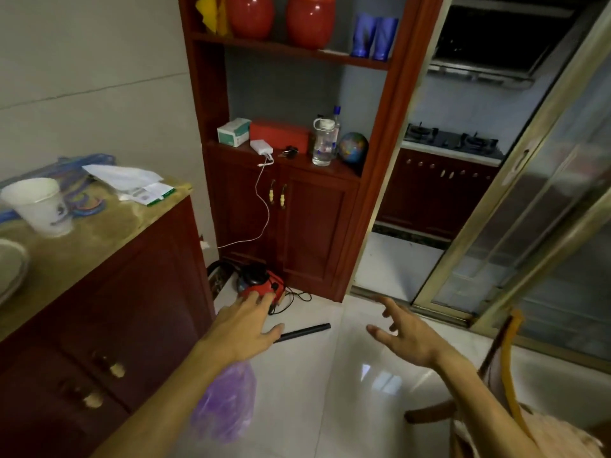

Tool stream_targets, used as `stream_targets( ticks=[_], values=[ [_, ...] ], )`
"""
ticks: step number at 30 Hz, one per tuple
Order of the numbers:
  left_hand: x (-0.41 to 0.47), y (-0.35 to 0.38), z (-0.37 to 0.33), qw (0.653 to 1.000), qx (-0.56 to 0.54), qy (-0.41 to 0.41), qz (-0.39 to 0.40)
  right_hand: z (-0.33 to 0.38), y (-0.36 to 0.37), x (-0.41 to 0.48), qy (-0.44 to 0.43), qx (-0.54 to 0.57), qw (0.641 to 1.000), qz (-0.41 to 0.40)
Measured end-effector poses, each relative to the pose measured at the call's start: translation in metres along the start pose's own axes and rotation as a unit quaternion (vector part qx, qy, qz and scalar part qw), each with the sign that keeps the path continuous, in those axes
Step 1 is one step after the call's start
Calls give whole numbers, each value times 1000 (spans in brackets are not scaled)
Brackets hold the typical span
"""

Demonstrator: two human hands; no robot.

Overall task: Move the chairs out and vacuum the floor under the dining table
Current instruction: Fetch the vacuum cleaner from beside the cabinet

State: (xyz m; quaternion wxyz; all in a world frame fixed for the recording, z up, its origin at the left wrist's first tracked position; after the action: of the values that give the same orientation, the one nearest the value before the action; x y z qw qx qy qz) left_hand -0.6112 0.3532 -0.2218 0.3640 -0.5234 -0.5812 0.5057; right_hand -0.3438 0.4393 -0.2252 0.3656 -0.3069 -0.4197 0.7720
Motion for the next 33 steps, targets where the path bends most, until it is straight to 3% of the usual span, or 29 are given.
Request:
stream_targets(
  ticks=[12,21,25,28,33],
  values=[
    [222,4,-8,999,6,7,31,-85,-49,192,23,13,999,31],
    [370,38,27,994,-5,-98,43,-141,-53,392,-40,57,991,113],
    [401,58,67,985,-46,-157,49,-141,-25,473,-78,100,977,174],
    [410,106,117,960,-81,-233,134,-123,9,519,-97,111,965,216],
    [438,108,155,943,-73,-296,132,-104,73,577,-108,78,948,289]
  ],
)
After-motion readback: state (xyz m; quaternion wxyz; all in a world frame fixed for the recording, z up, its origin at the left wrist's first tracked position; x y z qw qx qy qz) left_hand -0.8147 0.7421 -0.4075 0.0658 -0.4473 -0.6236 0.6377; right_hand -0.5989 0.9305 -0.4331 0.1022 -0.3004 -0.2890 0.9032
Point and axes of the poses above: each hand's wrist, its own x-axis towards the middle knuckle, its own y-axis out of the palm, z = x × y, the point moved 9 cm from there along x, towards the middle knuckle, and after that the axes turned 8 degrees about -y, right-handed, at the moved point
